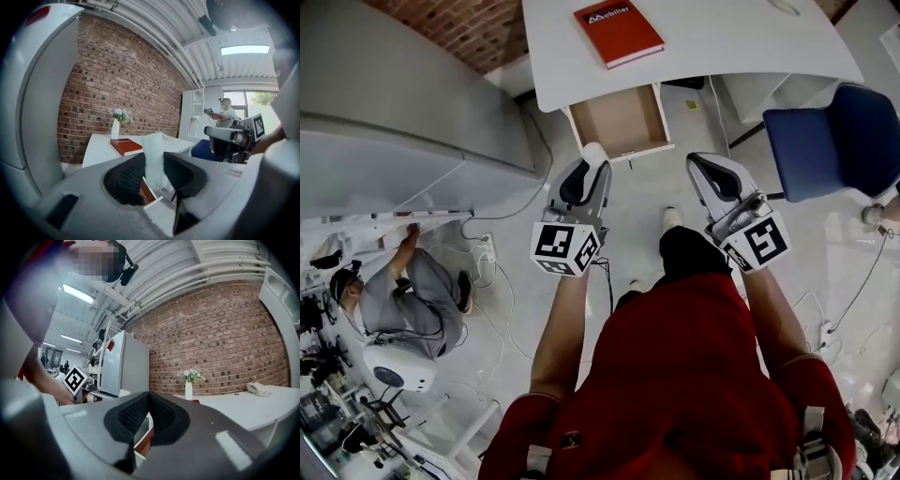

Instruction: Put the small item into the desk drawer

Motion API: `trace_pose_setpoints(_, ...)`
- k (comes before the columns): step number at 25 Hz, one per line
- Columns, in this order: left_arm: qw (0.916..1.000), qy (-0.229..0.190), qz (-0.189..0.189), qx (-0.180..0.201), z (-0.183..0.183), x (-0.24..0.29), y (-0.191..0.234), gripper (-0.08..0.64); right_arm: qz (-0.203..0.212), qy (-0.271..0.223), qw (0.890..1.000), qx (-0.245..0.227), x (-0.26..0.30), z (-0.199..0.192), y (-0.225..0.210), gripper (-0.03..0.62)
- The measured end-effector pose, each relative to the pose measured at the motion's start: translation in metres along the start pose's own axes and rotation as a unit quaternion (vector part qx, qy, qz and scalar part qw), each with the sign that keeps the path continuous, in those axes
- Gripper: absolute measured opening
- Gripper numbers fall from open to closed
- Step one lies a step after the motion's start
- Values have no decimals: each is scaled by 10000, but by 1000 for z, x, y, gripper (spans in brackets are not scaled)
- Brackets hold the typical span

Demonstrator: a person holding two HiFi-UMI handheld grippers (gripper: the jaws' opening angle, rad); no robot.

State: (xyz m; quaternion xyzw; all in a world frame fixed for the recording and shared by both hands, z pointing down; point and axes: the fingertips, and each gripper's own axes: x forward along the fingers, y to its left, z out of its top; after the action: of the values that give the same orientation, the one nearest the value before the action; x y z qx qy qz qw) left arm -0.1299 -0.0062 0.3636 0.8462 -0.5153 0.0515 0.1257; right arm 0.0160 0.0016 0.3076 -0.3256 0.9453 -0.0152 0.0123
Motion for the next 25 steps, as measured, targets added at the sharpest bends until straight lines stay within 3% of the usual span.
trace_pose_setpoints(12, 9948, 850, 524, -192, -69, 124, 57, 129, 411, 343, 9980, 327, 52, -46, -105, 11)
trace_pose_setpoints(25, 9819, 1565, 735, -769, -162, 192, 125, 129, 487, 792, 9942, 548, 82, -105, -122, 11)
